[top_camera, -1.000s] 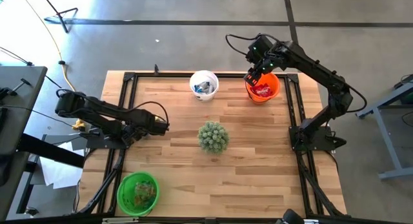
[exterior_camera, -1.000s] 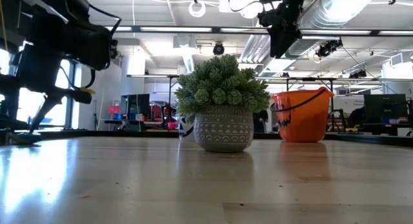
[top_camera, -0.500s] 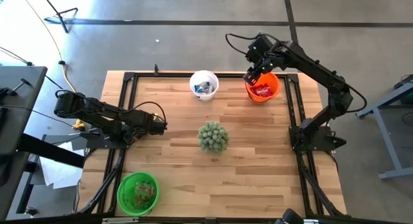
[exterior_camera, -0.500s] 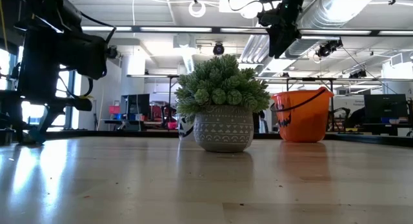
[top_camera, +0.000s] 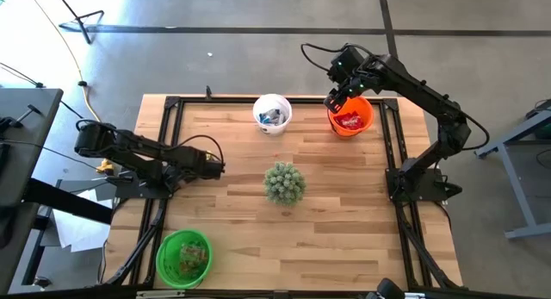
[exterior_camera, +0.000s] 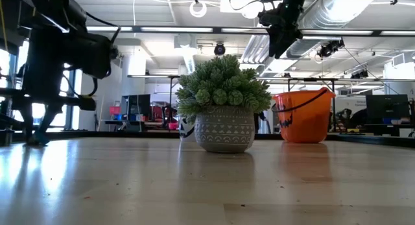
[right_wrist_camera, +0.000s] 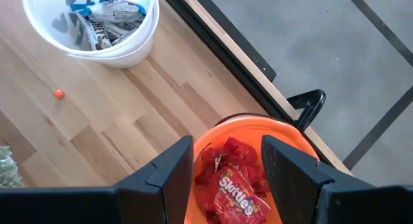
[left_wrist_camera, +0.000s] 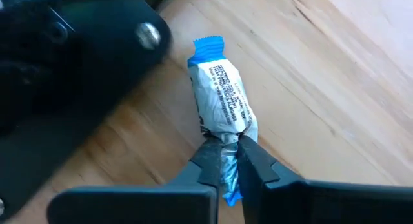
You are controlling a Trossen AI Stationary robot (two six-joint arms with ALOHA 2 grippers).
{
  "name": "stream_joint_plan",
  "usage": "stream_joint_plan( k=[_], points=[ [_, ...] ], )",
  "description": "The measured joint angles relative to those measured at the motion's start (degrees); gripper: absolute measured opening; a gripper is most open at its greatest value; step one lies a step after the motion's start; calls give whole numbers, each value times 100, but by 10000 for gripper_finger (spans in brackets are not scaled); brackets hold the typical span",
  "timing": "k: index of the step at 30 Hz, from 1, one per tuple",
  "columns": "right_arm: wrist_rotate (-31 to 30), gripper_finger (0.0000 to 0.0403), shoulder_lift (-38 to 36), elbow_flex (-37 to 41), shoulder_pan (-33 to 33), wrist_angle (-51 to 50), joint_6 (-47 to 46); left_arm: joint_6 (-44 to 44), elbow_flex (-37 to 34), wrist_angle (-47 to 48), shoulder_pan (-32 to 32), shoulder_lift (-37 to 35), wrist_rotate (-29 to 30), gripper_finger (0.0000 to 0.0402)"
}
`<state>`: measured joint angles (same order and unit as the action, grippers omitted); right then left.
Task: Sort candy
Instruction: Put the white chocolate into the white bucket
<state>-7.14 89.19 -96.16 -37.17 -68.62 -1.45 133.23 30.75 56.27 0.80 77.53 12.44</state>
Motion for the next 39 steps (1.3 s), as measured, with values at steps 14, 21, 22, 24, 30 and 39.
stream_joint_plan(
  k=[14,21,22,24,30,39],
  points=[
    [-2,178,0,0,0,261,24,-1217,1219,85,-7,-8,908,3],
    [102,178,18,0,0,931,41,-2691,2123,79,-4,-64,2185,3],
    [200,178,37,0,0,1026,40,-2969,2273,82,-3,-67,2398,3],
    [447,178,77,0,-4,1172,46,-3537,2567,72,40,-67,2780,3],
    [1707,178,356,-4,-3,1854,189,-5375,3360,-69,338,-71,3614,3],
    [3312,178,757,-2,266,3448,-431,-7300,4079,-1021,821,-73,3783,3]
  ],
)
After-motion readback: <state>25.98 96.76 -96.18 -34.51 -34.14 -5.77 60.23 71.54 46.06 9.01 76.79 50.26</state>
